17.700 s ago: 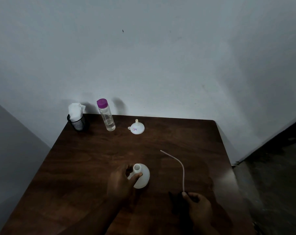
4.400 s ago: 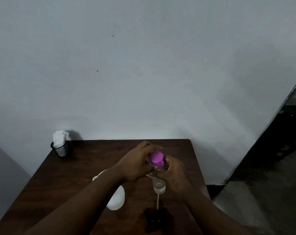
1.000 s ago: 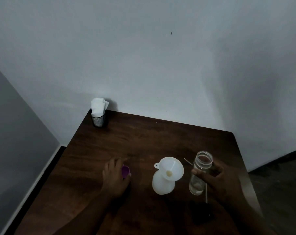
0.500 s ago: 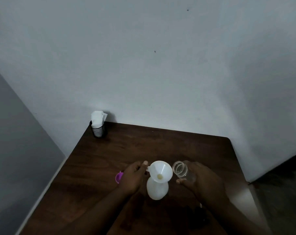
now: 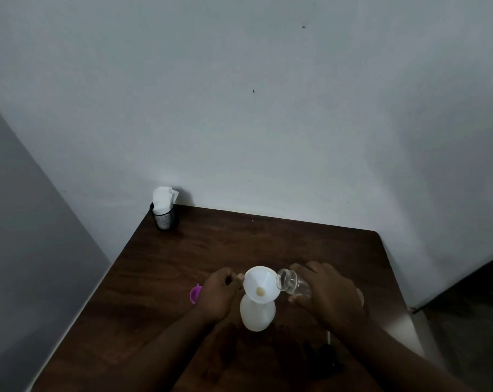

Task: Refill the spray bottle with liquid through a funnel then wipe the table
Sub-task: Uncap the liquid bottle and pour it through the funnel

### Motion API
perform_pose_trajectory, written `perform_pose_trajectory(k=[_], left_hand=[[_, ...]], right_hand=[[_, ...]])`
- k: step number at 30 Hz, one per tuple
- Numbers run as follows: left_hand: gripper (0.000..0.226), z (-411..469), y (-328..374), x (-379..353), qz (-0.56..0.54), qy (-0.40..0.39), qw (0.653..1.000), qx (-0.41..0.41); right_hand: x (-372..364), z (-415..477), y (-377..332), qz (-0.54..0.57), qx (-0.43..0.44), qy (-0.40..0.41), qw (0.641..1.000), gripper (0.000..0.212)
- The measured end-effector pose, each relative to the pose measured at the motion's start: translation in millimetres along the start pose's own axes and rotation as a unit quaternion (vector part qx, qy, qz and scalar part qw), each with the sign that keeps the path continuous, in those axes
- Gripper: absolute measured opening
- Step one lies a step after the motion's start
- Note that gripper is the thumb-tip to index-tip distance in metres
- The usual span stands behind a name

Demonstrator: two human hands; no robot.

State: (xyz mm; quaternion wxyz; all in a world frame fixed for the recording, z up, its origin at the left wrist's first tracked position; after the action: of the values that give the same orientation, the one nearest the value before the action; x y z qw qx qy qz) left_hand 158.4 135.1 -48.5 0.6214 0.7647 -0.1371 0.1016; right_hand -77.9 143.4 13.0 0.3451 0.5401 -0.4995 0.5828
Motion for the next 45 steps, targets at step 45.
perform_pose_trajectory(k=[45], left_hand=[[0.028,-7.6,7.1,0.4,-0.034,0.021,0.999,-0.006]], right_hand=[[5.6,13.0,-9.5,-0.135,0.059,0.021,0.989,0.062]])
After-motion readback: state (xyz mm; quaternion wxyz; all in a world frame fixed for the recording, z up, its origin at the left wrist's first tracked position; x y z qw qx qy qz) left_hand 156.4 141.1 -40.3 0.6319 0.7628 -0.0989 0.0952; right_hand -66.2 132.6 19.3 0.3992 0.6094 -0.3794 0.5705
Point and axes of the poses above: each hand's wrist, its own z-axis towards the middle knuckle, its own x-axis out of the back of the hand, y = z × x, the point moved 7 cm from there along z, towards the middle knuckle, and after that the axes turned 4 degrees about -y, right-handed, at the moved point
